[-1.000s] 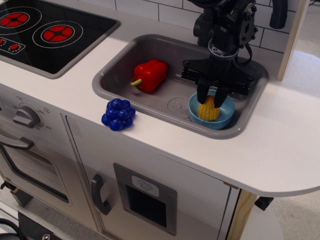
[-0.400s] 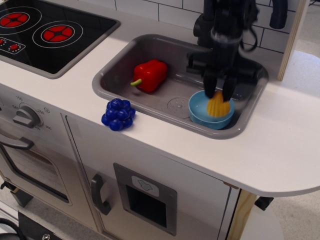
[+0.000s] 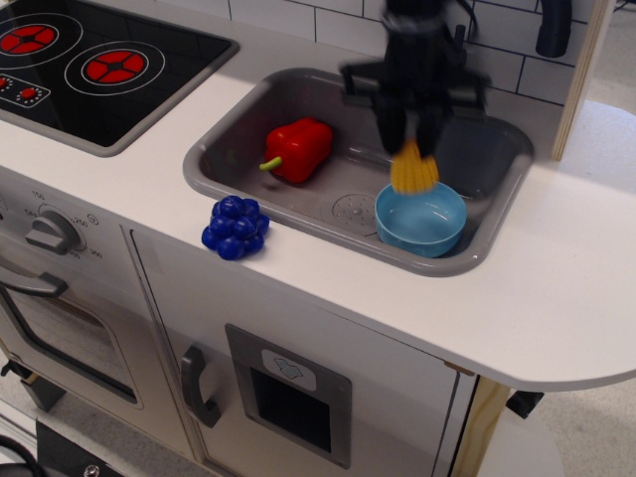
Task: Take corn out of bowl sink
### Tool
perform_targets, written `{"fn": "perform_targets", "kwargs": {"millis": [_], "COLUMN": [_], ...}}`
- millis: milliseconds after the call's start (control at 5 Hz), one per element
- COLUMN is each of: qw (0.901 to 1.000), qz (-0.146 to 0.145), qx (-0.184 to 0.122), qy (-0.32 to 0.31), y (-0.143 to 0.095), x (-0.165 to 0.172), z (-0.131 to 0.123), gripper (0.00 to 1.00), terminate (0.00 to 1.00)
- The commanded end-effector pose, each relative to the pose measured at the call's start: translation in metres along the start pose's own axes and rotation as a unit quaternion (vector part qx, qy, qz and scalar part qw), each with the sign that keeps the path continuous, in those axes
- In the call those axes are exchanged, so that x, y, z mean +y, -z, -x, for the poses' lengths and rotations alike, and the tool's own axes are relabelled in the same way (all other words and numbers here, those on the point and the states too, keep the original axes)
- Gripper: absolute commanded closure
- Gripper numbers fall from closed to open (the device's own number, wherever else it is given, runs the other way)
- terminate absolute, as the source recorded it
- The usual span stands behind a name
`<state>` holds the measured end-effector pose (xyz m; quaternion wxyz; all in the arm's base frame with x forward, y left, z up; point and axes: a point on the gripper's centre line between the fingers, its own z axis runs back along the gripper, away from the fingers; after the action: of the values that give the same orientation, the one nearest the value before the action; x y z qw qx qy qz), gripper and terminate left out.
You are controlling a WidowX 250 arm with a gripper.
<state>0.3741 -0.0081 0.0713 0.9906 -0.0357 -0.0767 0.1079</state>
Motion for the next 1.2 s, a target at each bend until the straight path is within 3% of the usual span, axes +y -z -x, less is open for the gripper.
{"fn": "perform_targets", "kwargs": {"millis": [0,400,1000], "qw": [0.9994,0.9994,0.9981], "qz": [0.005,-0.022,-0.043], "qx": [-0.033,-0.016,-0.023], "qy": [-0.004,0.023,0.037], "y": [-0.032,-0.011,0.019], "x": [0.046,0.075,0.068], "z": [-0.005,0.012,0.025], "gripper": [1.0,1.0,1.0], "terminate": [0.0,0.0,0.0]}}
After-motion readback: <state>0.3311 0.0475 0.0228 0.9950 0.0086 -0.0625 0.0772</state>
